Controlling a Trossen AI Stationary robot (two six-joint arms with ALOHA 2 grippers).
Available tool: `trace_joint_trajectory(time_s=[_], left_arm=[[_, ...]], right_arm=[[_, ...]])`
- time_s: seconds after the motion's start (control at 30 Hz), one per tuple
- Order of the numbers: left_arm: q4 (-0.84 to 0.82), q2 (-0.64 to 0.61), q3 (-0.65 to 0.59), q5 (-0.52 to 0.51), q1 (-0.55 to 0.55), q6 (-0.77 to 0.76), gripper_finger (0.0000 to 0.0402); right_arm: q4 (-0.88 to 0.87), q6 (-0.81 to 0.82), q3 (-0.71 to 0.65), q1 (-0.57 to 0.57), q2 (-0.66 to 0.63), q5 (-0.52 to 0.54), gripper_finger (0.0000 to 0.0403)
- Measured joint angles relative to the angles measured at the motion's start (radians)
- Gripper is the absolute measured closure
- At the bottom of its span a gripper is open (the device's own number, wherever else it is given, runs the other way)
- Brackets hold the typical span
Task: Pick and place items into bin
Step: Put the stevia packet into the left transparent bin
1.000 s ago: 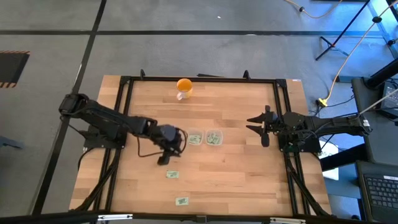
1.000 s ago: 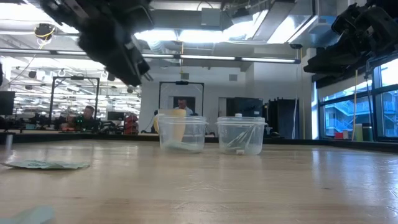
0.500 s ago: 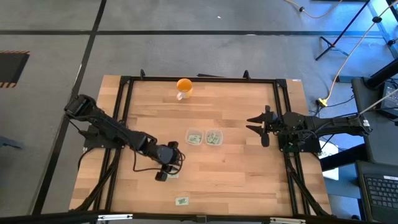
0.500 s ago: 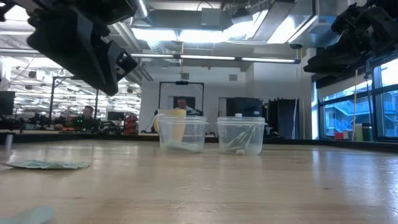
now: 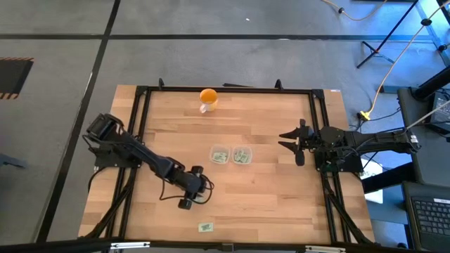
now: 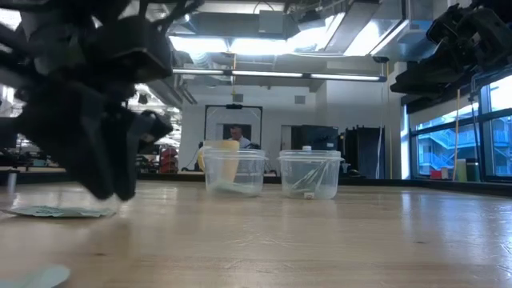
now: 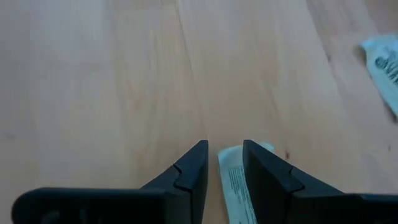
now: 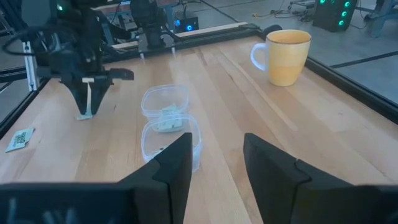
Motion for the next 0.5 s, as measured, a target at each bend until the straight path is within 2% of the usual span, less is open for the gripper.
trace_joint_trajectory(time_s=[0.27, 0.5], left_arm=[[0.005, 0.044, 0.003, 0.021, -0.001, 0.003, 0.0310], [-0.041, 0.078, 0.010, -0.039, -0.024, 0.044, 0.0330]], right_arm=[[0.000, -0.001, 0.000, 0.000, 0.000, 0.000, 0.0255], [0.000, -0.004, 0.000, 0.000, 0.000, 0.000, 0.0255]])
